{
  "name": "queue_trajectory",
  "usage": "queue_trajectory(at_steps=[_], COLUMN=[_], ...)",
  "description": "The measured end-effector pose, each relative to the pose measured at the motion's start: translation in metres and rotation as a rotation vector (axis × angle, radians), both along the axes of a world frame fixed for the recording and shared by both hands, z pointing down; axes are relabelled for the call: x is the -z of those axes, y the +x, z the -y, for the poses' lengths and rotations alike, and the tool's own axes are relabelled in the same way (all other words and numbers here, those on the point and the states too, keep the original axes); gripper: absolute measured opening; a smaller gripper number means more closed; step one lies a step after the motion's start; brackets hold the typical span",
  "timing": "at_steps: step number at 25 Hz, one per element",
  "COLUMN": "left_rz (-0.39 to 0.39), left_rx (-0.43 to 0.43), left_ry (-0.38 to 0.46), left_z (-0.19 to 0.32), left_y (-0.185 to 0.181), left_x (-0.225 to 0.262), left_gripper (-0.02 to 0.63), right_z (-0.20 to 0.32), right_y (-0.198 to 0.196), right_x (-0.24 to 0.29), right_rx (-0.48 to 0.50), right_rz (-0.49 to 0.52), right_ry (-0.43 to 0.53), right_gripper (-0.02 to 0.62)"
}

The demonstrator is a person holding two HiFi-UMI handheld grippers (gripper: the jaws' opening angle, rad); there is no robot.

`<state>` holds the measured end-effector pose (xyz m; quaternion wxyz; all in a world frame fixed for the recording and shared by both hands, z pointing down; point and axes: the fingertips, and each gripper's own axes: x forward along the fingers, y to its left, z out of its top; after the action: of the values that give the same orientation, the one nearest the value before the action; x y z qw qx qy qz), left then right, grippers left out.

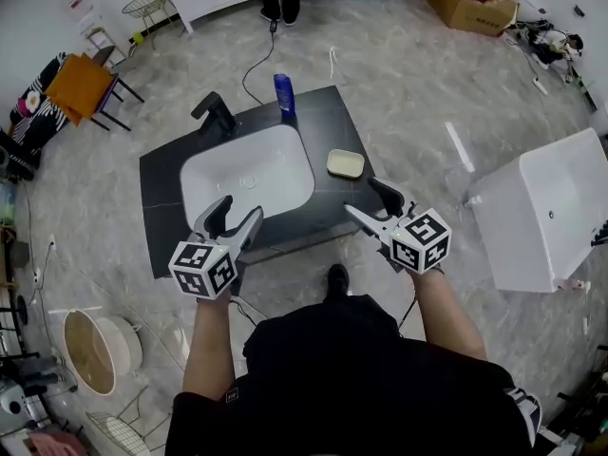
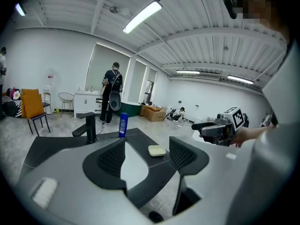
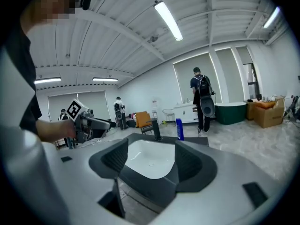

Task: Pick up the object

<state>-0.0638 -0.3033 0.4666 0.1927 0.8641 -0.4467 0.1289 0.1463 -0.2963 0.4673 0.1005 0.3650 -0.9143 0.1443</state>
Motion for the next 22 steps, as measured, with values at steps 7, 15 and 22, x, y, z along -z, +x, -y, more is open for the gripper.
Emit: queue_trajectory(at_steps=[7, 15, 22], left_rz=[0.007, -0.019, -0.049], left_rx=[0.011, -0.037, -0.054], left_ry=[-0.016, -0.061, -0.121], left_z=[0.031, 0.066, 0.08], left_y=[0.002, -0.018, -0.036], left_x=[-0.004, -0.025, -0.051], left_gripper=[0.29, 0.279, 0.272], right_z=[0.04, 0.074, 0.102], right_y=[0.012, -0.009, -0.029], right_x=[-0.029, -0.069, -0.102], right_rx=[0.02, 0.017, 0.038], right_rz=[-0.052, -0.185, -0.276], right_ry=[-0.054, -0.133, -0.199], right_gripper=[0.29, 0.29, 0.29])
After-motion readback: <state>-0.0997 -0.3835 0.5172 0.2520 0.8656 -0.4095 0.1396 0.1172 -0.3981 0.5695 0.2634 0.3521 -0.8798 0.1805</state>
